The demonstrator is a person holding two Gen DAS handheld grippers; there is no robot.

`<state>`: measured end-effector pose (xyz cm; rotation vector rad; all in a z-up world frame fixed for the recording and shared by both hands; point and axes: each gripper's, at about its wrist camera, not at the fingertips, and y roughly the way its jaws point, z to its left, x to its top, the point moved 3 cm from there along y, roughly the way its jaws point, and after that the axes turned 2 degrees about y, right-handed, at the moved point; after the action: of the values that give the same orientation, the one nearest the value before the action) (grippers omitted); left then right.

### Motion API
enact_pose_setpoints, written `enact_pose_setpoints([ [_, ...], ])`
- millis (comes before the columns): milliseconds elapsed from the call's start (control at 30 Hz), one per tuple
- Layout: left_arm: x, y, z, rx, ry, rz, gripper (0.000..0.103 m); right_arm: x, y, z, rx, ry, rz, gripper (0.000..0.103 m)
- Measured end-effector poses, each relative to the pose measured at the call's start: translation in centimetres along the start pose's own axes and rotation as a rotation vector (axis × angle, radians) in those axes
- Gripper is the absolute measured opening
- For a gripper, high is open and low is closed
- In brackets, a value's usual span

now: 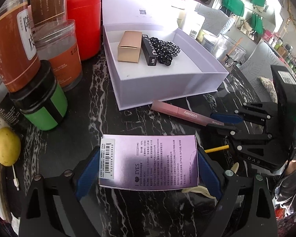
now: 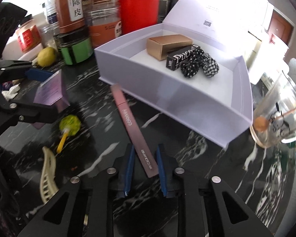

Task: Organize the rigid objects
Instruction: 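Grasp the pink colorkey lipstick tube with the right tool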

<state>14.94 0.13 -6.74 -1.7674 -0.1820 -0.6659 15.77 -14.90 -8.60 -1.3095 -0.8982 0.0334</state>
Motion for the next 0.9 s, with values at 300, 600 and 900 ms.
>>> enact_pose_setpoints([
  [300, -0.5, -0.6, -1.1, -0.010, 0.027, -0.012, 0.093, -3.3, -2.4, 0.3, -0.020, 0.092, 0.010, 0.014],
  [600, -0.6, -0.8, -2.6, -0.027, 0.066, -0.017, 0.093, -5.7, -4.2, -0.3, -0.044, 0.182, 0.019, 0.014],
  [900, -0.5, -0.9, -2.3, -0.022, 0.058, -0.013, 0.093, -4.4, -3.0, -0.6, -0.085, 0.186, -0.012, 0.029],
])
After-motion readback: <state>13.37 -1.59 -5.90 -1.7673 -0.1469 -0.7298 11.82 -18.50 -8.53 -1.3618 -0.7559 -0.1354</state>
